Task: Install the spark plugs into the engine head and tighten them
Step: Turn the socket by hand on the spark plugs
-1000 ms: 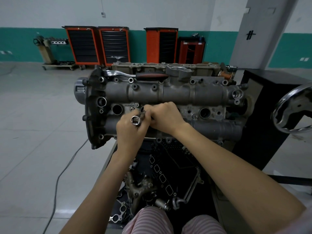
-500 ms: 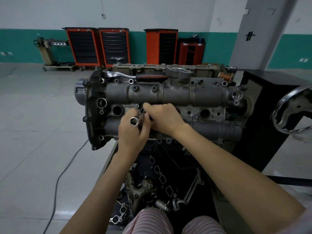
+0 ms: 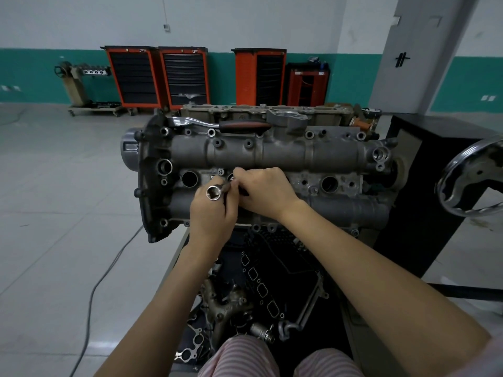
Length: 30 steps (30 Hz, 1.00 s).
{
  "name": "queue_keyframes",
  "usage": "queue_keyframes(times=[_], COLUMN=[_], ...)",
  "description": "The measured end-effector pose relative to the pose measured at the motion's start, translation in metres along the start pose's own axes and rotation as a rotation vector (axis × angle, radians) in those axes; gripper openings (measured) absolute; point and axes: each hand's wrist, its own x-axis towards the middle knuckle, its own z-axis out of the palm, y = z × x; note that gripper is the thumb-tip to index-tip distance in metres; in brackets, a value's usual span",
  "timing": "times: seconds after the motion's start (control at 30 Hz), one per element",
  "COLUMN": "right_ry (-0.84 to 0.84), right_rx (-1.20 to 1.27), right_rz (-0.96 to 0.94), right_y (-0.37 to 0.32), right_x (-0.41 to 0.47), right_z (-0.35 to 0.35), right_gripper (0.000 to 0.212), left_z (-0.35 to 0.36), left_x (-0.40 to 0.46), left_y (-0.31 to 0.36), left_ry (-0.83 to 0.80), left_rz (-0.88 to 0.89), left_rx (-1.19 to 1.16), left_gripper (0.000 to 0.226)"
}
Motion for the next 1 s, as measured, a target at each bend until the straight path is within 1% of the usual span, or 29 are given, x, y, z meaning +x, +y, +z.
queue_keyframes(times=[0.1,0.27,0.33,0.47,0.63,0.73,0.77,0.83,1.0], right_ry=[-0.041,0.034,0.050,0.061,-0.003,-0.063,-0.064,-0.038,0.031], right_rx=[0.000,-0.023,-0.012,-0.033,0.004,0.011,0.013,0.006,0.010], right_rz=[0.005,-0.018,-0.030,-0.045,-0.004,-0.018,-0.024,-0.037,-0.079], right_y=[0.0011,-0.0014,0.0003,0.0015,0.0004,0.0025,0.0026,0.0017,0.0030], right_x=[0.0010,-0.0001,-0.0017,-0.0034,-0.0008,0.0017,0.0020,0.0014,-0.0023], right_z=[0.0014,0.0024,0.0030,0.0035,0.0030,0.0038,0.0035,0.0019,0.0013], right_gripper=[0.016,0.014,0.019,0.015,0.016,0.022,0.021,0.017,0.022], left_z=[0.0000,0.0004,0.0005,0.0010,0.0008,0.0008,0.0010,0.0012,0.0021], left_x=[-0.0011,-0.0002,0.0019,0.0043,0.0010,-0.0004,-0.0004,-0.0001,0.0021], left_y=[0.0038,0.0040,0.0046,0.0060,-0.0002,-0.0018,-0.0015,-0.0004,0.0003], left_ry=[-0.002,0.009,0.040,0.063,0.014,-0.010,-0.010,0.001,0.052], left_rz=[0.059,-0.035,-0.073,-0.087,-0.033,-0.038,-0.035,-0.027,-0.007], left_rx=[-0.001,-0.045,-0.055,-0.061,-0.010,-0.015,-0.021,-0.045,-0.044], left_gripper=[0.032,0.038,0.037,0.043,0.033,0.029,0.028,0.030,0.031])
